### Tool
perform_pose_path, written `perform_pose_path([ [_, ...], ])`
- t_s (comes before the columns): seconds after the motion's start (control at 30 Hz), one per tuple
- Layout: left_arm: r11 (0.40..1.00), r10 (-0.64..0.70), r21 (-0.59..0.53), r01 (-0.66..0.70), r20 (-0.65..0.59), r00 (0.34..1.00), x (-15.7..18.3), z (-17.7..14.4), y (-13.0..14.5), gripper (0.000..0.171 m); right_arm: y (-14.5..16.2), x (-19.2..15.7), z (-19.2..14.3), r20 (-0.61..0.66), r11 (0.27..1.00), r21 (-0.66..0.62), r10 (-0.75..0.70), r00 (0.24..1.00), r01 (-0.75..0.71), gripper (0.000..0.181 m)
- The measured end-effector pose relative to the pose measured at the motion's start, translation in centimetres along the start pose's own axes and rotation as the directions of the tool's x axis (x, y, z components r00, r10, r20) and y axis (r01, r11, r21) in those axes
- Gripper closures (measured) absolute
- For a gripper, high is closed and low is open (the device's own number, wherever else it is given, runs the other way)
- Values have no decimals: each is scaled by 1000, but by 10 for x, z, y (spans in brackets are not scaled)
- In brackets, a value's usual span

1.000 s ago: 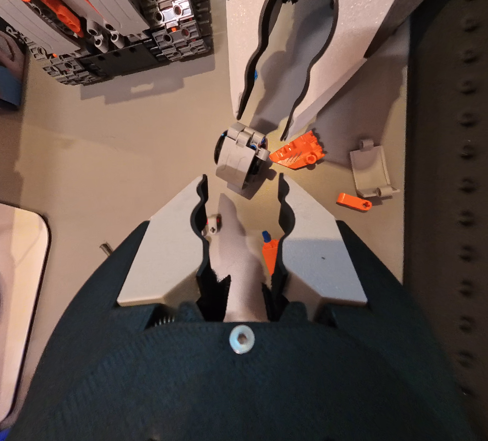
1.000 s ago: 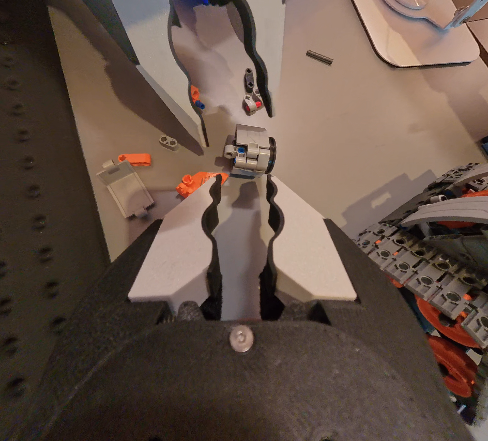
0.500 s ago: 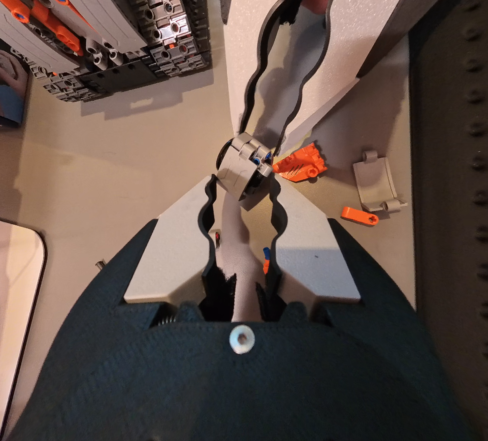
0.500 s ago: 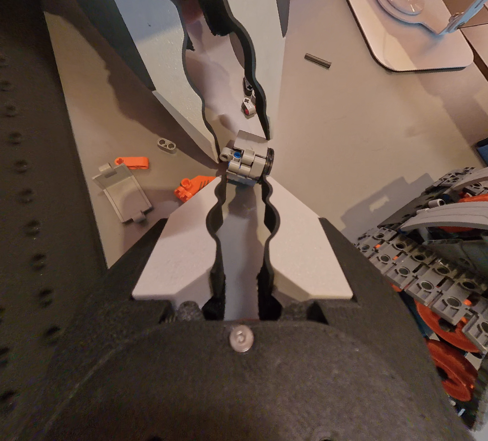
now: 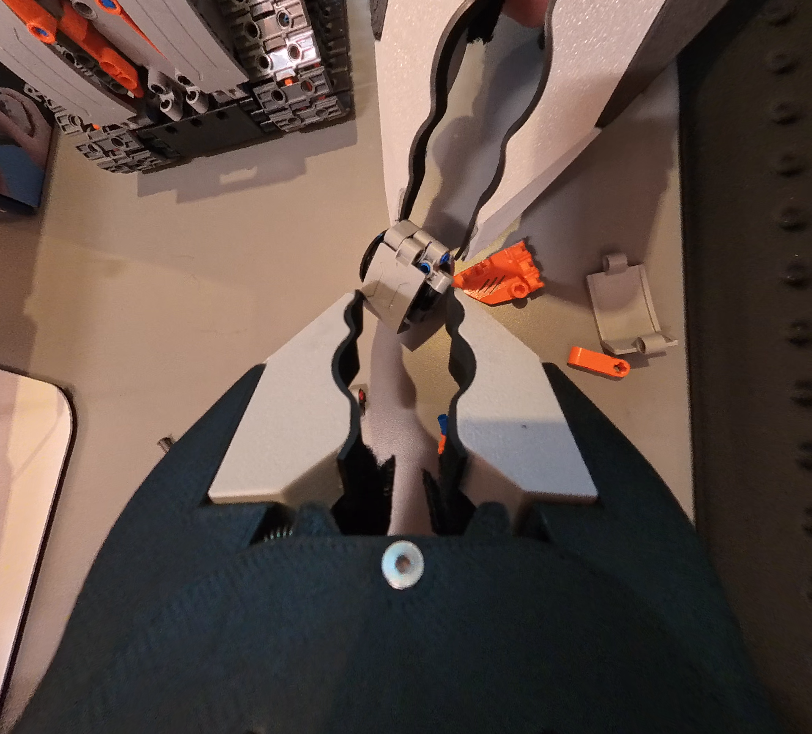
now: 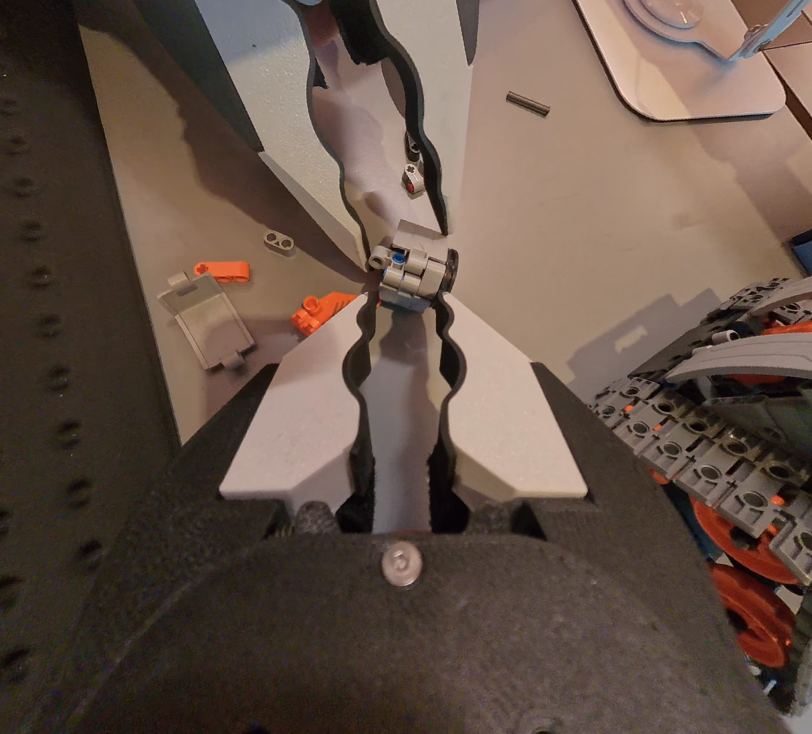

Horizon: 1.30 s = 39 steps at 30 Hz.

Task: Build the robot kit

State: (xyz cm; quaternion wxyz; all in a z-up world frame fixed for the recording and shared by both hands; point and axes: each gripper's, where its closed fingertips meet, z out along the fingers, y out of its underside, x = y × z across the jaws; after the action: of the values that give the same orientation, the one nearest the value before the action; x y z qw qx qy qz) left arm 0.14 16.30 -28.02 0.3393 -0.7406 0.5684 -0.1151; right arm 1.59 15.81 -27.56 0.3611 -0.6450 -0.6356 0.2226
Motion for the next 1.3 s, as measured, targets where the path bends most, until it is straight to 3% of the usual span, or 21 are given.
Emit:
perform_pose_path([
  [0.53,996,-76,46,79,-63,995,2,-2,-5,150,-4,3,-6,47,995,55,87,995,-89,158],
  [1.3,994,-85,54,90,-85,993,4,0,-5,154,-5,4,-8,58,992,70,105,993,-109,159],
])
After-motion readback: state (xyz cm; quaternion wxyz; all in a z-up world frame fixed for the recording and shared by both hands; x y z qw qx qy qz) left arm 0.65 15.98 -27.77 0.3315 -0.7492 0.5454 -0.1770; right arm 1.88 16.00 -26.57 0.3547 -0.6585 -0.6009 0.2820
